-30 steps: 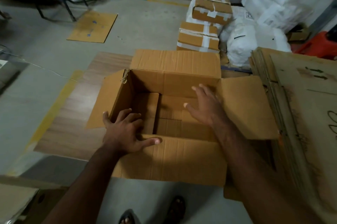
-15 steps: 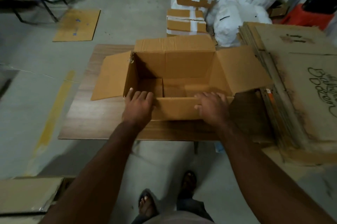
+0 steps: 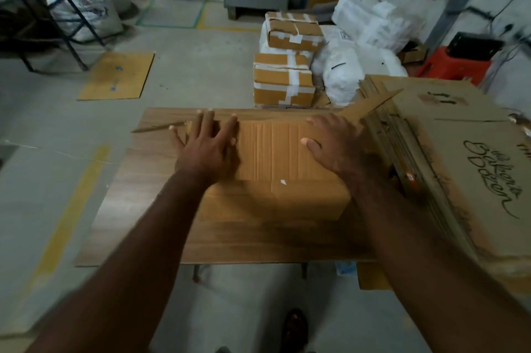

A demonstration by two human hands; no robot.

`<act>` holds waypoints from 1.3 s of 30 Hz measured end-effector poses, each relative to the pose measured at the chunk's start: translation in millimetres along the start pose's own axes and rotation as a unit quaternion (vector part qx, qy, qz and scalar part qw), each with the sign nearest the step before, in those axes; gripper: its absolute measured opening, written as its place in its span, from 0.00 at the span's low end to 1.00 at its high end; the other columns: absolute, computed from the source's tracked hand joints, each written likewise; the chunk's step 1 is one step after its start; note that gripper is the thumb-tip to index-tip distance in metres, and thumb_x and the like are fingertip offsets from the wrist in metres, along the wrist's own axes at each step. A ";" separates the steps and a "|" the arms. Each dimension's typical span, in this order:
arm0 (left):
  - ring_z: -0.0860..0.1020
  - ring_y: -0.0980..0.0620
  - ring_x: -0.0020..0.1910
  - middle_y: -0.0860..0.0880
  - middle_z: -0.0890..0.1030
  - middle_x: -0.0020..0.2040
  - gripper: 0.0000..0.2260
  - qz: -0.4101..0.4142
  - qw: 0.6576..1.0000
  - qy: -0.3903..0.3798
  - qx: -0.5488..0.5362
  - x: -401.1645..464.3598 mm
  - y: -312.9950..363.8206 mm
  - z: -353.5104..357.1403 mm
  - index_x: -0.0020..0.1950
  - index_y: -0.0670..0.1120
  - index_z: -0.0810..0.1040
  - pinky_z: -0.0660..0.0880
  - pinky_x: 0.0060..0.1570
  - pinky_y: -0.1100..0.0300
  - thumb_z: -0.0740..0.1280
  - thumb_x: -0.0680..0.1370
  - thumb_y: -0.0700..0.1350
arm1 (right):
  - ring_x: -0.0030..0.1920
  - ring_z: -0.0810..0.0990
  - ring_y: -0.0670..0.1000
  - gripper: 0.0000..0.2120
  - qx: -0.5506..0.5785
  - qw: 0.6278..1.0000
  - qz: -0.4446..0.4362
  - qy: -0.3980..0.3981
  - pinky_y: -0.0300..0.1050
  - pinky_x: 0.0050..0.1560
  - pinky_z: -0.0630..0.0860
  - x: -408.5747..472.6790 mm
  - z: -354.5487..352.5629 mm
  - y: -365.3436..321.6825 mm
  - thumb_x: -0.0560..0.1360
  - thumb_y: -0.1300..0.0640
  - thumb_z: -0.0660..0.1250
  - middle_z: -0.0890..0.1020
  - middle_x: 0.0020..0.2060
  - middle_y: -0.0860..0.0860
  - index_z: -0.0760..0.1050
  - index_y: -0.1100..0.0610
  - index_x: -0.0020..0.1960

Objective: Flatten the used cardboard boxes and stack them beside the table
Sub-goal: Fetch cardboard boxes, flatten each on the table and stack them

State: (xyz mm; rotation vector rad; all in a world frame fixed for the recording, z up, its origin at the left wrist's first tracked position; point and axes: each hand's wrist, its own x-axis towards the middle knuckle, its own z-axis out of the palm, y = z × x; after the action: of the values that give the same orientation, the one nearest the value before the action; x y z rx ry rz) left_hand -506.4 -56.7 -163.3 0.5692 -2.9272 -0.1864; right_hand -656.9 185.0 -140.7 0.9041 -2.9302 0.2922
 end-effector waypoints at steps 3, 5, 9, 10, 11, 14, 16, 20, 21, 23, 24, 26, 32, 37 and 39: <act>0.38 0.39 0.81 0.47 0.39 0.83 0.25 -0.077 0.996 0.025 -0.043 31.3 5.2 1.7 0.81 0.67 0.45 0.46 0.68 0.20 0.44 0.83 0.65 | 0.81 0.51 0.60 0.29 0.020 0.998 0.063 0.009 0.76 0.73 0.51 31.3 7.7 6.4 0.82 0.34 0.55 0.55 0.82 0.53 0.55 0.40 0.80; 0.38 0.34 0.80 0.48 0.35 0.83 0.26 -0.126 0.988 0.030 -0.084 49.0 7.4 1.8 0.80 0.67 0.47 0.53 0.66 0.19 0.46 0.82 0.68 | 0.81 0.43 0.64 0.33 0.036 0.994 0.099 -0.001 0.80 0.72 0.50 48.1 8.2 11.2 0.80 0.29 0.51 0.44 0.83 0.53 0.49 0.38 0.81; 0.58 0.27 0.76 0.41 0.41 0.83 0.30 -0.220 0.957 0.062 -0.180 67.0 2.4 9.5 0.80 0.66 0.50 0.67 0.65 0.28 0.52 0.80 0.71 | 0.80 0.47 0.70 0.39 0.135 0.976 0.168 -0.041 0.76 0.70 0.61 61.0 16.5 22.2 0.77 0.25 0.52 0.34 0.81 0.55 0.40 0.34 0.81; 0.63 0.28 0.74 0.39 0.47 0.82 0.31 -0.220 0.952 0.066 -0.203 66.6 0.2 12.6 0.81 0.66 0.49 0.69 0.64 0.32 0.53 0.80 0.70 | 0.79 0.51 0.72 0.40 0.169 0.969 0.173 -0.046 0.75 0.68 0.65 59.5 21.7 26.1 0.76 0.24 0.53 0.34 0.81 0.55 0.37 0.32 0.80; 0.67 0.29 0.72 0.36 0.55 0.80 0.31 -0.215 0.948 0.067 -0.222 64.5 -0.9 15.7 0.81 0.66 0.49 0.70 0.64 0.35 0.54 0.80 0.70 | 0.78 0.54 0.72 0.41 0.190 0.966 0.169 -0.045 0.75 0.65 0.68 57.4 26.9 29.6 0.75 0.23 0.54 0.36 0.82 0.55 0.35 0.30 0.79; 0.72 0.33 0.65 0.35 0.66 0.71 0.33 -0.204 0.946 0.068 -0.241 52.9 -0.9 20.2 0.81 0.66 0.46 0.72 0.60 0.40 0.57 0.80 0.69 | 0.77 0.59 0.71 0.41 0.202 0.966 0.159 -0.028 0.71 0.61 0.73 49.8 31.4 36.2 0.75 0.23 0.55 0.43 0.82 0.58 0.35 0.29 0.78; 0.72 0.33 0.65 0.35 0.67 0.70 0.34 -0.203 0.947 0.062 -0.242 52.2 1.6 15.4 0.81 0.65 0.47 0.72 0.60 0.41 0.59 0.79 0.69 | 0.76 0.61 0.70 0.41 0.197 0.966 0.166 -0.023 0.68 0.61 0.74 46.8 25.5 37.4 0.76 0.25 0.57 0.47 0.82 0.59 0.37 0.31 0.79; 0.72 0.33 0.65 0.34 0.71 0.68 0.33 -0.206 0.957 0.014 -0.203 66.7 -1.8 6.1 0.82 0.62 0.53 0.72 0.60 0.43 0.57 0.79 0.70 | 0.79 0.55 0.70 0.43 0.206 0.954 0.207 -0.074 0.73 0.69 0.65 45.3 17.5 41.7 0.75 0.26 0.61 0.45 0.83 0.56 0.42 0.33 0.81; 0.72 0.32 0.66 0.34 0.71 0.68 0.33 -0.204 0.961 -0.001 -0.189 71.2 -3.1 6.0 0.82 0.61 0.54 0.72 0.61 0.42 0.56 0.79 0.70 | 0.79 0.53 0.70 0.43 0.206 0.951 0.214 -0.088 0.75 0.70 0.62 46.7 18.4 42.8 0.74 0.25 0.61 0.43 0.83 0.55 0.43 0.33 0.81; 0.70 0.31 0.69 0.34 0.69 0.70 0.33 -0.203 0.963 -0.035 -0.174 77.4 -5.6 9.1 0.82 0.61 0.53 0.70 0.64 0.41 0.54 0.80 0.70 | 0.79 0.53 0.70 0.44 0.194 0.950 0.221 -0.107 0.77 0.71 0.60 51.4 22.9 43.5 0.72 0.22 0.58 0.42 0.83 0.53 0.43 0.32 0.80; 0.69 0.31 0.70 0.34 0.68 0.72 0.33 -0.203 0.962 -0.051 -0.173 80.8 -6.5 10.5 0.82 0.62 0.52 0.69 0.65 0.40 0.54 0.80 0.71 | 0.79 0.53 0.70 0.43 0.187 0.950 0.222 -0.111 0.78 0.71 0.59 55.2 24.4 42.7 0.71 0.20 0.56 0.42 0.83 0.53 0.43 0.31 0.80; 0.67 0.30 0.71 0.35 0.64 0.74 0.32 -0.202 0.960 -0.080 -0.179 87.2 -10.8 12.7 0.82 0.63 0.49 0.69 0.66 0.38 0.53 0.80 0.71 | 0.79 0.53 0.70 0.43 0.178 0.951 0.222 -0.118 0.77 0.71 0.59 62.2 24.3 38.6 0.71 0.19 0.54 0.43 0.83 0.52 0.43 0.31 0.80; 0.68 0.34 0.72 0.40 0.56 0.80 0.32 -0.163 0.957 0.058 -0.232 69.3 -18.8 9.6 0.82 0.53 0.55 0.71 0.64 0.37 0.58 0.82 0.66 | 0.81 0.51 0.66 0.46 0.228 0.946 0.212 -0.093 0.75 0.73 0.58 53.0 14.7 26.2 0.74 0.23 0.58 0.42 0.83 0.54 0.41 0.38 0.82; 0.61 0.37 0.77 0.44 0.53 0.81 0.34 -0.137 0.938 0.127 -0.293 31.7 -17.9 13.9 0.83 0.48 0.49 0.67 0.72 0.40 0.60 0.83 0.60 | 0.79 0.57 0.64 0.45 0.248 0.950 0.187 0.025 0.66 0.72 0.64 13.8 0.0 13.3 0.78 0.31 0.62 0.50 0.83 0.57 0.43 0.46 0.84; 0.54 0.35 0.80 0.42 0.48 0.83 0.37 -0.065 0.954 0.114 -0.269 15.8 -20.5 16.0 0.83 0.50 0.45 0.65 0.71 0.32 0.60 0.82 0.62 | 0.78 0.59 0.63 0.48 0.229 0.955 0.172 0.077 0.64 0.71 0.66 -1.6 -1.5 8.5 0.77 0.34 0.66 0.52 0.82 0.58 0.41 0.48 0.84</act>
State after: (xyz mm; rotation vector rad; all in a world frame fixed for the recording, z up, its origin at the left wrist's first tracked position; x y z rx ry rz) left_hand -516.3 -80.1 -180.1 0.6347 -2.4586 -0.8399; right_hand -660.4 193.1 -140.8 0.3611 -2.8999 1.0450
